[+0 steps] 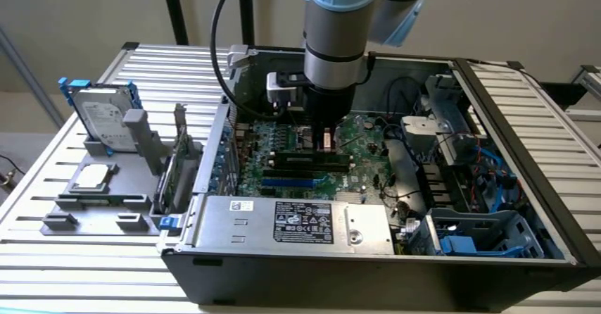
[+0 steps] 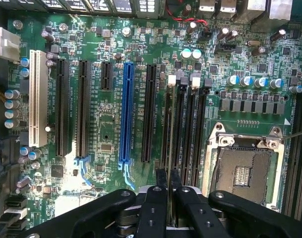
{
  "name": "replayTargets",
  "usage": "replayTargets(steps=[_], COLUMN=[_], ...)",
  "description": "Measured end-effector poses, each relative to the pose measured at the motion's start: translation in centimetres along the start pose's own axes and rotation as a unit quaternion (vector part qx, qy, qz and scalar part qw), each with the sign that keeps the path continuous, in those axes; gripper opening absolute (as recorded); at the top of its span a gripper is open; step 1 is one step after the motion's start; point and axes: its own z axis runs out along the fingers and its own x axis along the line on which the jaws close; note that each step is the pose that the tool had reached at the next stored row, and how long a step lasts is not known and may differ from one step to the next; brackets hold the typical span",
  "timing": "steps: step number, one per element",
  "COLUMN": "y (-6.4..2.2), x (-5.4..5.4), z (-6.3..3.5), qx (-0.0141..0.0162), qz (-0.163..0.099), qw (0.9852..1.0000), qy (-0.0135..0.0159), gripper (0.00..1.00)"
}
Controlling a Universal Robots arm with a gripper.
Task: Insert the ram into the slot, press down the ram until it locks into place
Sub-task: 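Insert the ram into the slot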
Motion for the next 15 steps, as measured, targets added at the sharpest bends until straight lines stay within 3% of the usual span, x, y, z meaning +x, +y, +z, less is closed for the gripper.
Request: replayTargets(steps=[15], y=[0.00], x=[-0.05], z=[0.22], qx=[0.0000], qz=[0.000], qw=[1.0000], qy=[-0.0007], gripper=[0.14])
